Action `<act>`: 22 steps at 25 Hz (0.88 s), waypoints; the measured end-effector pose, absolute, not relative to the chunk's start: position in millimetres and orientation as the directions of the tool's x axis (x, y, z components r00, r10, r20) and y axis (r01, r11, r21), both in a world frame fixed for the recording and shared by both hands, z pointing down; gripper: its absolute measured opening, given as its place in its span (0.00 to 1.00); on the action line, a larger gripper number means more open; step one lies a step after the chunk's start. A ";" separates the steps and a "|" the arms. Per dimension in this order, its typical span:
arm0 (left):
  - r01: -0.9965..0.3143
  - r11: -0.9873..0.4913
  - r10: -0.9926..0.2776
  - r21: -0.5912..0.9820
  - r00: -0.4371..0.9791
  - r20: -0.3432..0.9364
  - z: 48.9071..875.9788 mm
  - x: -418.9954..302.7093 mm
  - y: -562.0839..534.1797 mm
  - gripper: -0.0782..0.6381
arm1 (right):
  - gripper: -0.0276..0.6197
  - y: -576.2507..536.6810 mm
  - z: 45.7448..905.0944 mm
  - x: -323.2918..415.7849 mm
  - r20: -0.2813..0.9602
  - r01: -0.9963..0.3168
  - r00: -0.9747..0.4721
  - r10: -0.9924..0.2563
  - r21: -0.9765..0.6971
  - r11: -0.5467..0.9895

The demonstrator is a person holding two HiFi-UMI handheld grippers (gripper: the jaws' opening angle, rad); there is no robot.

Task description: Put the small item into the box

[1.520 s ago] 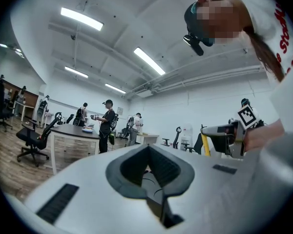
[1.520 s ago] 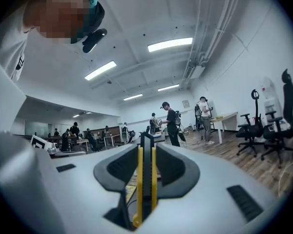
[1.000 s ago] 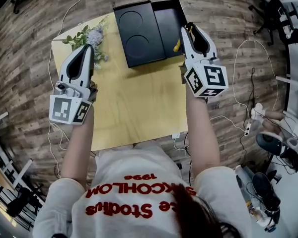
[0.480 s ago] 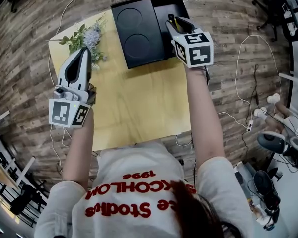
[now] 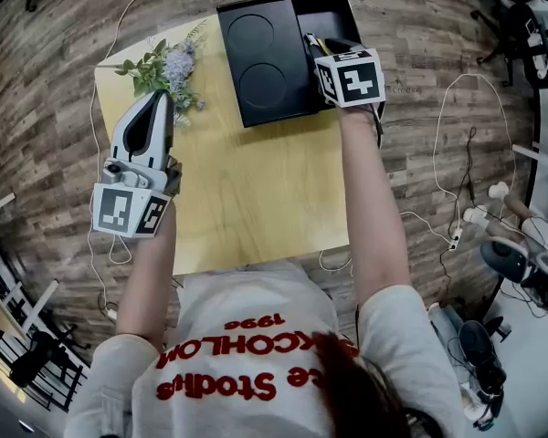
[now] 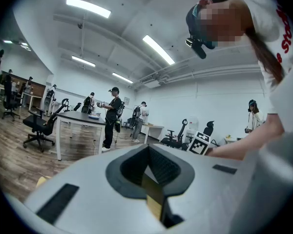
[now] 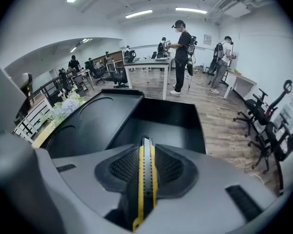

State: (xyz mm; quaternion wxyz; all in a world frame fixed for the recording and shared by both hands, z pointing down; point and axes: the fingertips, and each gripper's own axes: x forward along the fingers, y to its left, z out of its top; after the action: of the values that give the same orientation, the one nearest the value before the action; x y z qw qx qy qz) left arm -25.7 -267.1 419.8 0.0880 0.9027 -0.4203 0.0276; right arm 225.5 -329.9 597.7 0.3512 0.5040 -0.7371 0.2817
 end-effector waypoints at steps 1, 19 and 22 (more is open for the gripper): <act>-0.764 -0.631 -0.755 0.136 0.645 0.122 419.5 -26.5 -266.3 0.12 | 0.18 -330.0 596.0 226.2 0.790 -0.942 -0.250 -0.559 -0.064 0.330; -0.739 -0.665 -0.742 0.103 0.670 0.021 367.2 -28.6 -255.6 0.12 | 0.05 -270.0 404.3 229.9 0.261 -0.974 -0.223 -0.939 -0.102 0.203; -0.733 -0.674 -0.736 0.094 0.677 0.003 355.9 -23.4 -247.5 0.12 | 0.05 -245.6 372.4 233.0 0.191 -0.982 -0.186 -0.964 -0.066 0.176</act>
State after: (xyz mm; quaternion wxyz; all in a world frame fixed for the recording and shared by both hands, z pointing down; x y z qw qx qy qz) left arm -23.4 -247.5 355.9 0.0436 0.9148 -0.4012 -0.0173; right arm 233.0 -245.6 372.4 0.0526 0.6360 -0.7650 0.0870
